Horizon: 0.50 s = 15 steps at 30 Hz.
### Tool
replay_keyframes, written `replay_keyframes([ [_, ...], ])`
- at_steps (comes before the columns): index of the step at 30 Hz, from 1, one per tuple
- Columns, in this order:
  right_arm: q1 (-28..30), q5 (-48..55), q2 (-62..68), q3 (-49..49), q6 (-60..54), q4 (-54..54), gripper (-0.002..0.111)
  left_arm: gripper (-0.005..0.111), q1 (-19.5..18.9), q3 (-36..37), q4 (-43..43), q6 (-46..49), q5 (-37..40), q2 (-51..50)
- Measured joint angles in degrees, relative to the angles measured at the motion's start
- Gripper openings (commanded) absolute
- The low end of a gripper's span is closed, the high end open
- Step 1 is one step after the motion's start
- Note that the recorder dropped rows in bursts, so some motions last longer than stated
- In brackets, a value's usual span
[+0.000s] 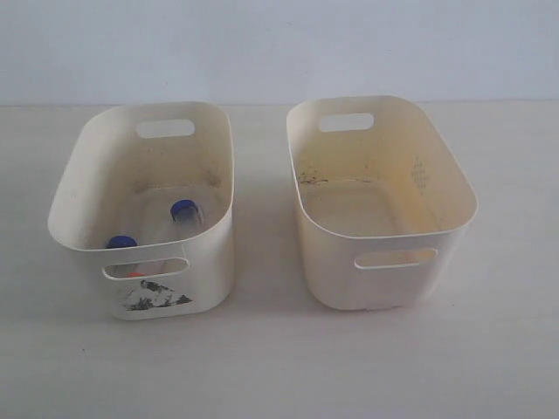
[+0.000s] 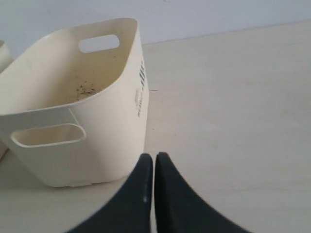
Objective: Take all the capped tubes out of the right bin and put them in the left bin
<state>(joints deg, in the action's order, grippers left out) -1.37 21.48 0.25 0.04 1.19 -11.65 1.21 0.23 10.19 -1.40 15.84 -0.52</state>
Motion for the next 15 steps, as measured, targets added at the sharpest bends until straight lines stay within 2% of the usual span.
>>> replay_keyframes([
  [2, 0.0, 0.4, 0.0, 0.0, 6.6, 5.1, 0.001, 0.004, 0.0, 0.0, 0.0, 0.0, 0.0, 0.0],
  [5, 0.0, 0.6, 0.0, 0.0, 10.5, 7.9, 0.001, 0.004, 0.0, 0.0, 0.0, 0.0, 0.0, 0.0],
  [15, 0.0, 0.6, 0.0, 0.0, 12.3, 8.9, 0.001, 0.004, 0.0, 0.0, 0.0, 0.0, 0.0, 0.0],
])
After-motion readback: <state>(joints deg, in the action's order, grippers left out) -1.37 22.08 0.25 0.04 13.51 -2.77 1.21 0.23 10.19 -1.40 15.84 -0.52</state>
